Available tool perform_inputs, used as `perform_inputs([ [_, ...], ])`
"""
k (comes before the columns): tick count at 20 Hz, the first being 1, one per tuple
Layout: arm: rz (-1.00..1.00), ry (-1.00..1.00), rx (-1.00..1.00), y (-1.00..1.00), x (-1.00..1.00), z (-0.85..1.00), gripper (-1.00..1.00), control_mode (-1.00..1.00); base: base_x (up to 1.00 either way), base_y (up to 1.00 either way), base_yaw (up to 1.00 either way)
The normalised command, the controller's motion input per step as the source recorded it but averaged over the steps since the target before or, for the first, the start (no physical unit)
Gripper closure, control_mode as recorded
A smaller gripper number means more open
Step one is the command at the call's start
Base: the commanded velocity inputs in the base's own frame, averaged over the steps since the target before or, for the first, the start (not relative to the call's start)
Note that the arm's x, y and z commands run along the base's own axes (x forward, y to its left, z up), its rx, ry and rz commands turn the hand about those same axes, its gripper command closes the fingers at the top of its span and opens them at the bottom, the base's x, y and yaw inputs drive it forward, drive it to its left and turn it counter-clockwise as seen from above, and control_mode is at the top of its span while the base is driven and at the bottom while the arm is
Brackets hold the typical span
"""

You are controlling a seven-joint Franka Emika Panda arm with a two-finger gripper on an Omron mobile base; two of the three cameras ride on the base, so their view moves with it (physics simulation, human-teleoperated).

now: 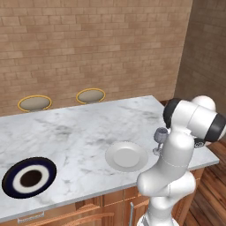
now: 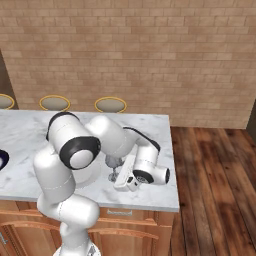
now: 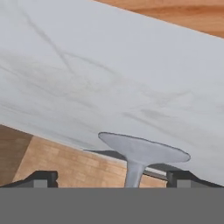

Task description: Retrieve the wine glasses from the counter and place one next to each plate.

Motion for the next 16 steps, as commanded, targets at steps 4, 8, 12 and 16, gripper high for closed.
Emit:
perform_inputs([
  [4, -0.01, 0.0, 0.0, -0.06, -0.14, 0.09, -1.0, -1.0, 0.0, 0.0, 0.0],
  [8, -0.05, 0.0, 0.01, -0.23, -0.19, 0.15, -1.0, -1.0, 0.0, 0.0, 0.0],
  [12, -0.06, 0.0, 0.02, -0.19, -0.29, 0.22, -1.0, -1.0, 0.0, 0.0, 0.0],
  [16, -0.03, 0.01, 0.02, -0.01, -0.56, 0.43, -1.0, -1.0, 0.0, 0.0, 0.0],
])
